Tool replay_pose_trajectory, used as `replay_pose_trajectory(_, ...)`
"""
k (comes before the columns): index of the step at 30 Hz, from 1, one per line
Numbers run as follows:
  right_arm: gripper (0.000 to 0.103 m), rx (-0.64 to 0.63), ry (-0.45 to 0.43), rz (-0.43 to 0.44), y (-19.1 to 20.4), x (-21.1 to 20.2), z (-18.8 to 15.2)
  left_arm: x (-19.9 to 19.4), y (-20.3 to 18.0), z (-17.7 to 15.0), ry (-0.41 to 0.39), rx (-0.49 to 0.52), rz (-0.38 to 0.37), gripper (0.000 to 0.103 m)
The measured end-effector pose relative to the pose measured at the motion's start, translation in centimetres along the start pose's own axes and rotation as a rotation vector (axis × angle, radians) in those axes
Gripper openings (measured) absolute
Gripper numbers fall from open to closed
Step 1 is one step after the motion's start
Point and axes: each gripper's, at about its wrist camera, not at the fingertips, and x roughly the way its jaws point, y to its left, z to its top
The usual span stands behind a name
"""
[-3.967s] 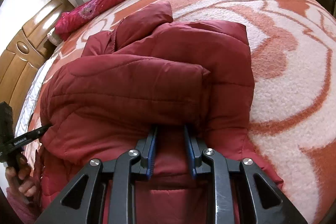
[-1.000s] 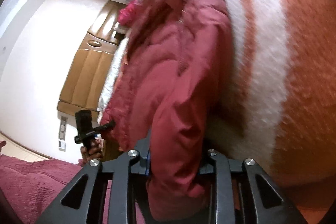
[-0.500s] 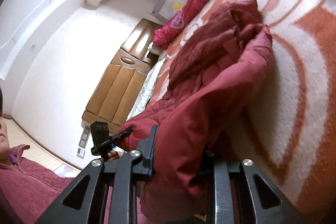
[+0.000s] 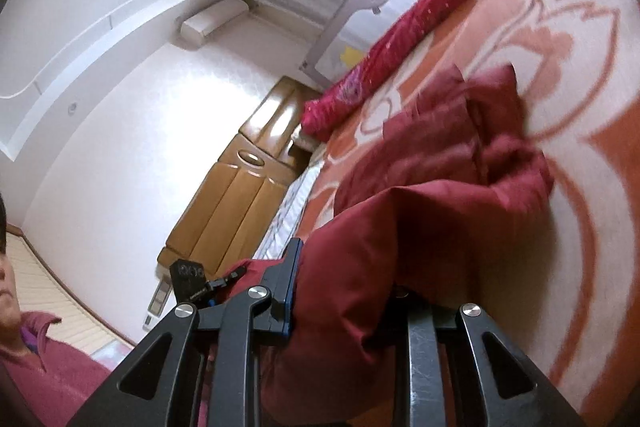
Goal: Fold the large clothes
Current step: 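Grasp the coat hem with both grippers and lift it toward the collar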
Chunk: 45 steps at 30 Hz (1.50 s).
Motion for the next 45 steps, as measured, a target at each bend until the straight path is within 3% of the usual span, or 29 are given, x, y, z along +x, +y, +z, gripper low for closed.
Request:
replay_pose_trajectory(6,0.023,-0.061,-0.039,-0.088,1.0,2.1,4.5,1.7,0.2,3.7,-0.022,-0.003,0.013,0.015)
replay_pose_trajectory(12,0.023,-0.029,-0.096,-0.138,0.0,4.1,8.0,4.0,1.8,7.0,-0.046,-0.070,0.012,0.015)
replay_pose_trajectory(24,0.024,0.056,-0.150,-0.287,-4.9,9.7,13.7,12.2,5.3,12.8,-0.026,-0.132,0.144,0.016)
replay_pose_trajectory(38,0.025,0.196,-0.135,-0.434,-13.4,16.5,17.6,21.1,11.1,15.5,0.073,-0.227,0.220,0.019)
replay_pose_trajectory(45,0.025,0.326,-0.154,-0.481,-17.5,19.0,18.0,23.6,13.4,16.2,0.089,-0.296,0.197,0.020)
